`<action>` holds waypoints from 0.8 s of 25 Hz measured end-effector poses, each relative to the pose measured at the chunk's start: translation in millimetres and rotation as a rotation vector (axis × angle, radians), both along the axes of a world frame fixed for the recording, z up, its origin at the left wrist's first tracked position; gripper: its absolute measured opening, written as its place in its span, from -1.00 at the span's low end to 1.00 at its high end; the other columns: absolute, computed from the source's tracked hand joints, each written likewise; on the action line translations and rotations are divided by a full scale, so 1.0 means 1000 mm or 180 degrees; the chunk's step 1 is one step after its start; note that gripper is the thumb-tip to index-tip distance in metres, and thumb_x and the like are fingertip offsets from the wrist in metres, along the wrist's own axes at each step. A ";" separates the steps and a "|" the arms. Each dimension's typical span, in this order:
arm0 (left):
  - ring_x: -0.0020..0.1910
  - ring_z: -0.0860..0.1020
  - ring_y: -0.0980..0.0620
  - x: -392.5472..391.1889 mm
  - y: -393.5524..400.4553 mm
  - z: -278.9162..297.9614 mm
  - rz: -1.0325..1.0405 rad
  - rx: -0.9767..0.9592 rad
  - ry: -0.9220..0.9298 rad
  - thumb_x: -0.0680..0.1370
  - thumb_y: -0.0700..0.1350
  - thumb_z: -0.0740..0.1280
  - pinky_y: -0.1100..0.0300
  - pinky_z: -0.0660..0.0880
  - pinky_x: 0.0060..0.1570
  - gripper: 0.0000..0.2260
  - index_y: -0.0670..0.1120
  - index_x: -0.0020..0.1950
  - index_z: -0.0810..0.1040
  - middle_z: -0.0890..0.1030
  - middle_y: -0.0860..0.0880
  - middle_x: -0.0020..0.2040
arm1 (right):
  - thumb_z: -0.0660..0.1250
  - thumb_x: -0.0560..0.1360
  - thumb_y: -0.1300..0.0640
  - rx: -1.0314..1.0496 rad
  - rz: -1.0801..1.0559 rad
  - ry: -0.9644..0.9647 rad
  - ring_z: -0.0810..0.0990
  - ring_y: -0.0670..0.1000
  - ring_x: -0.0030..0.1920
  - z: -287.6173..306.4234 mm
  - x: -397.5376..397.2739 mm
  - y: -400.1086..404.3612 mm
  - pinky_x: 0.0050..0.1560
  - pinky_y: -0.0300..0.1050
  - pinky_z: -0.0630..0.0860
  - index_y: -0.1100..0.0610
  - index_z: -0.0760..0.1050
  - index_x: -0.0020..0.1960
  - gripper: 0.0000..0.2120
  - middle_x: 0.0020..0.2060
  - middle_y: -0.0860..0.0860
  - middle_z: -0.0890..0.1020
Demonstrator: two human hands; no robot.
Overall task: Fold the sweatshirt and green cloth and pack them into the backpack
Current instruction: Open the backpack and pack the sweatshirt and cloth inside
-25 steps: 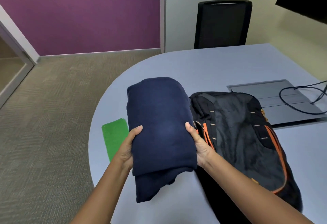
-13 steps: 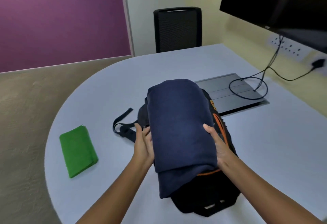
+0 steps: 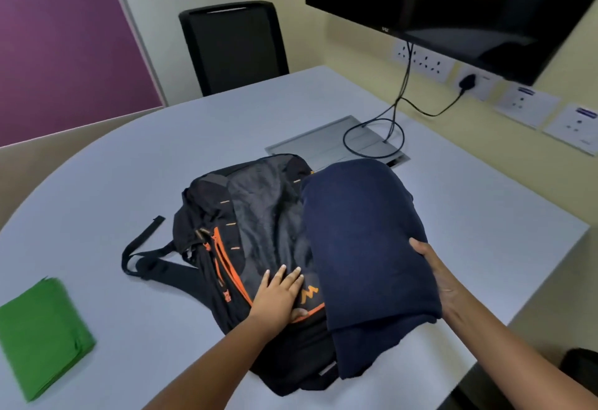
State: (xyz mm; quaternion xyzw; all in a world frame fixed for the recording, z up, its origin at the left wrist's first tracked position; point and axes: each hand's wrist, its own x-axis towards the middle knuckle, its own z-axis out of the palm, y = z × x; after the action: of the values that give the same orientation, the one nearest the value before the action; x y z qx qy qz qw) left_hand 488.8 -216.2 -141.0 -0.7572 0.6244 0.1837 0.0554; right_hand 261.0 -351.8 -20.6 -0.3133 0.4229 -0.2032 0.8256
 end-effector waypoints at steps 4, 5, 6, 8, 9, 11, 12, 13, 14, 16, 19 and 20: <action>0.53 -0.23 0.04 0.012 0.003 -0.013 0.0023 0.0165 0.0219 0.57 0.19 0.13 -0.07 -0.15 0.47 -0.31 0.00 0.54 -0.16 -0.20 0.13 0.55 | 0.61 0.02 -0.07 0.0125 0.0092 0.0135 0.67 0.12 -0.16 -0.015 -0.024 0.003 -0.10 0.01 0.49 0.16 0.68 -0.13 -0.50 -0.15 0.14 0.69; 0.51 -0.27 0.06 0.016 0.004 -0.014 -0.0025 0.0256 0.0318 0.53 0.25 0.13 -0.07 -0.18 0.46 -0.26 0.01 0.53 -0.19 -0.24 0.14 0.53 | 0.64 -0.05 -0.08 0.0153 0.0102 0.0137 0.68 0.12 -0.15 -0.018 -0.027 0.004 -0.10 0.01 0.50 0.16 0.68 -0.13 -0.44 -0.14 0.14 0.69; 0.48 -0.32 0.08 0.019 0.005 -0.015 -0.0082 0.0343 0.0396 0.46 0.35 0.10 -0.08 -0.20 0.46 -0.18 0.01 0.53 -0.22 -0.28 0.16 0.52 | 0.64 -0.07 -0.08 0.0183 0.0107 0.0140 0.68 0.13 -0.14 -0.020 -0.029 0.005 -0.09 0.02 0.49 0.16 0.68 -0.12 -0.42 -0.12 0.14 0.69; 0.43 -0.38 0.11 0.021 0.005 -0.013 -0.0154 0.0449 0.0428 0.36 0.45 0.07 -0.10 -0.23 0.45 -0.07 0.00 0.52 -0.25 -0.34 0.18 0.47 | 0.64 -0.04 -0.08 0.0249 0.0094 0.0156 0.68 0.13 -0.13 -0.023 -0.032 0.006 -0.06 0.04 0.48 0.16 0.68 -0.09 -0.42 -0.10 0.15 0.69; 0.44 -0.37 0.10 0.018 0.006 -0.013 -0.0148 0.0427 0.0395 0.40 0.41 0.11 -0.11 -0.22 0.45 -0.10 0.00 0.52 -0.25 -0.35 0.18 0.45 | 0.64 -0.02 -0.09 0.0272 0.0068 0.0169 0.67 0.13 -0.12 -0.025 -0.034 0.005 -0.05 0.05 0.48 0.16 0.68 -0.08 -0.42 -0.09 0.15 0.69; 0.49 -0.31 0.01 0.009 0.008 -0.014 -0.0101 0.0268 0.0243 0.51 0.28 0.15 -0.14 -0.18 0.45 -0.21 0.00 0.53 -0.22 -0.32 0.14 0.49 | 0.63 -0.01 -0.10 0.0290 0.0073 0.0209 0.67 0.14 -0.09 -0.027 -0.037 0.006 -0.05 0.05 0.49 0.16 0.67 -0.06 -0.41 -0.06 0.15 0.68; 0.51 -0.28 -0.02 0.006 0.009 -0.016 -0.0095 0.0200 0.0168 0.54 0.24 0.14 -0.14 -0.16 0.45 -0.26 -0.01 0.53 -0.20 -0.29 0.11 0.52 | 0.63 -0.02 -0.10 0.0289 0.0083 0.0244 0.66 0.15 -0.08 -0.028 -0.039 0.006 -0.04 0.05 0.49 0.16 0.67 -0.05 -0.39 -0.05 0.16 0.68; 0.52 -0.25 -0.05 0.004 0.009 -0.017 -0.0099 0.0147 0.0100 0.57 0.21 0.10 -0.14 -0.14 0.46 -0.31 -0.01 0.53 -0.18 -0.26 0.08 0.53 | 0.63 -0.03 -0.10 0.0289 0.0093 0.0270 0.66 0.15 -0.08 -0.028 -0.041 0.007 -0.04 0.05 0.49 0.16 0.66 -0.04 -0.38 -0.05 0.16 0.68; 0.53 -0.21 -0.08 0.003 0.009 -0.019 -0.0114 0.0071 0.0042 0.59 0.18 0.04 -0.13 -0.10 0.46 -0.37 -0.02 0.54 -0.15 -0.24 0.07 0.53 | 0.64 -0.03 -0.10 0.0286 0.0089 0.0294 0.66 0.15 -0.07 -0.029 -0.043 0.007 -0.03 0.05 0.49 0.17 0.65 -0.02 -0.35 -0.03 0.16 0.67; 0.54 -0.09 -0.13 0.002 0.006 -0.020 -0.0150 -0.0049 -0.0113 0.61 0.09 -0.07 -0.07 0.04 0.47 -0.47 -0.06 0.54 -0.06 -0.17 0.03 0.54 | 0.64 -0.04 -0.10 0.0276 0.0099 0.0335 0.64 0.16 -0.03 -0.029 -0.045 0.007 0.01 0.07 0.48 0.17 0.62 0.05 -0.28 0.00 0.16 0.67; 0.52 0.09 -0.14 -0.001 -0.010 -0.009 -0.0123 0.0130 -0.0311 0.62 -0.13 0.02 0.05 0.37 0.31 -0.54 -0.10 0.53 0.04 0.01 -0.06 0.56 | 0.65 -0.07 -0.11 0.0278 0.0077 0.0360 0.64 0.16 -0.03 -0.032 -0.050 0.007 0.01 0.06 0.48 0.16 0.62 0.05 -0.25 -0.01 0.16 0.67; 0.49 0.17 -0.13 -0.003 -0.014 -0.004 -0.0088 0.0121 -0.0319 0.62 -0.17 0.03 0.06 0.42 0.23 -0.56 -0.11 0.52 0.10 0.09 -0.09 0.55 | 0.65 -0.07 -0.10 0.0297 0.0088 0.0316 0.65 0.15 -0.06 -0.032 -0.051 0.007 -0.02 0.06 0.48 0.16 0.64 0.01 -0.29 -0.04 0.15 0.68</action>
State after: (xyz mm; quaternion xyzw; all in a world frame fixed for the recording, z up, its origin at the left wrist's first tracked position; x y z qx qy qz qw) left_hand 485.7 -230.1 -144.8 -0.7556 0.6276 0.1566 0.1035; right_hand 210.4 -345.2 -52.8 -0.2900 0.4680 -0.1560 0.8201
